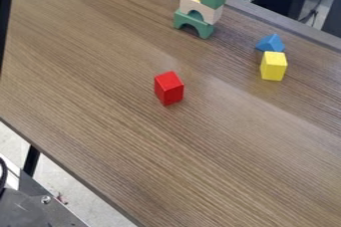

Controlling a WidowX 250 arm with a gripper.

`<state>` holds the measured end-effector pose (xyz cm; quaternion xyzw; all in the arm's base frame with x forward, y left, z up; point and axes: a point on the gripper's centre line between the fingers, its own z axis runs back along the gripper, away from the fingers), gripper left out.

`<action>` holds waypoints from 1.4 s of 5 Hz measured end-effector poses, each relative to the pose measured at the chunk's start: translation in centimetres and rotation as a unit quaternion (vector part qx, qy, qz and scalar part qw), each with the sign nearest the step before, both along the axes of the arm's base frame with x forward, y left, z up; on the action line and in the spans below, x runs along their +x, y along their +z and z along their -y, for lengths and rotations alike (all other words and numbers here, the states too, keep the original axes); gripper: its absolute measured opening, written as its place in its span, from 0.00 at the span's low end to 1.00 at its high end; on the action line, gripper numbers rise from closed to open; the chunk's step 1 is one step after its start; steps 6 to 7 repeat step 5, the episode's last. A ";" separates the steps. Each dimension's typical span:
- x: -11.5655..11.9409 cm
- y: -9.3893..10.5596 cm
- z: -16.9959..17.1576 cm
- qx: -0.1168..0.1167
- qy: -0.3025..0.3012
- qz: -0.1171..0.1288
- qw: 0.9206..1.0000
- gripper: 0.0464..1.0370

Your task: Take the red rectangle and put it on top of yellow and green cubes

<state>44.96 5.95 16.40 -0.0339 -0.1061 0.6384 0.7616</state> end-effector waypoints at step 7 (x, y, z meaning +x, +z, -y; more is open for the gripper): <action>-0.1 -1.9 0.0 0.007 0.021 -0.013 1.000 0.51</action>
